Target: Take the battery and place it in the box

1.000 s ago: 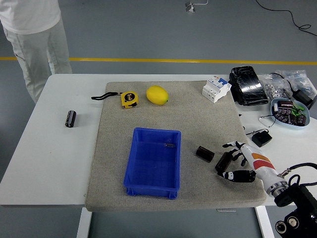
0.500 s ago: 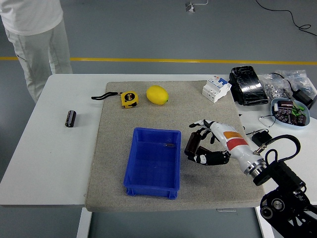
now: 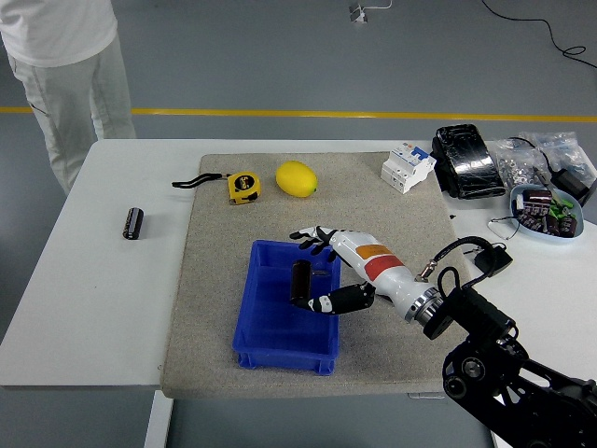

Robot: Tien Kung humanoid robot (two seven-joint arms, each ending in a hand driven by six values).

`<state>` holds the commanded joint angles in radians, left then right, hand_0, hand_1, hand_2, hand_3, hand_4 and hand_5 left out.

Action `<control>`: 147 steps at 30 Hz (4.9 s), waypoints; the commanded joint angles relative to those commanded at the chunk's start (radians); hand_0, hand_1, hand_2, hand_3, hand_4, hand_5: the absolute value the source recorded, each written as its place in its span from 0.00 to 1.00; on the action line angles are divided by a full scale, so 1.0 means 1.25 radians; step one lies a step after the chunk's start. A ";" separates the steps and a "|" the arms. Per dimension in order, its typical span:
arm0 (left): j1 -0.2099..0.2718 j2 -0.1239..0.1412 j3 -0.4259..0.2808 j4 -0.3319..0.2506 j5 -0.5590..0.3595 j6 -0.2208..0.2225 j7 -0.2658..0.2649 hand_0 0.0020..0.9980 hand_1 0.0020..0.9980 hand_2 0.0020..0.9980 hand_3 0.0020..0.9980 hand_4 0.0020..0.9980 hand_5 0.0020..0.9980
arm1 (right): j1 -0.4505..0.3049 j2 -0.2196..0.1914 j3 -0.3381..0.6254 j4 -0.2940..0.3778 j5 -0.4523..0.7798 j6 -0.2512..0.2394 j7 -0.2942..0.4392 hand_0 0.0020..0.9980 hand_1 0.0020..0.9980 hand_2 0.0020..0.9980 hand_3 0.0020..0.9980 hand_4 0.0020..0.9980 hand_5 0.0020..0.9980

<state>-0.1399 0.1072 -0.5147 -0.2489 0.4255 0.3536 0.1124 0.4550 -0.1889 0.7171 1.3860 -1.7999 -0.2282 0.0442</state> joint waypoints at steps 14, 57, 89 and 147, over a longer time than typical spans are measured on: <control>0.001 0.000 -0.004 0.000 0.008 -0.001 0.004 0.74 0.68 0.70 0.63 0.67 0.65 | -0.020 -0.021 0.039 -0.022 0.011 -0.097 -0.008 0.77 0.82 0.87 0.94 1.00 0.25; 0.006 -0.002 -0.024 -0.005 0.050 -0.005 0.022 0.74 0.67 0.70 0.63 0.67 0.64 | -0.067 0.032 -0.013 -0.308 0.124 -0.249 0.084 0.46 0.48 0.49 0.57 0.88 0.17; 0.002 -0.001 -0.015 -0.004 0.032 -0.005 0.016 0.74 0.67 0.70 0.63 0.67 0.64 | -0.064 0.008 0.013 -0.306 0.160 -0.237 0.101 0.34 0.39 0.41 0.45 0.70 0.12; -0.001 -0.006 -0.017 -0.006 0.045 -0.006 0.022 0.74 0.68 0.70 0.63 0.68 0.64 | -0.101 -0.026 0.046 -0.334 0.092 -0.190 0.118 0.31 0.35 0.39 0.42 0.82 0.17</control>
<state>-0.1415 0.0993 -0.5359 -0.2560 0.4819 0.3457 0.1393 0.3290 -0.2209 0.7749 0.9686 -1.6851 -0.4656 0.1919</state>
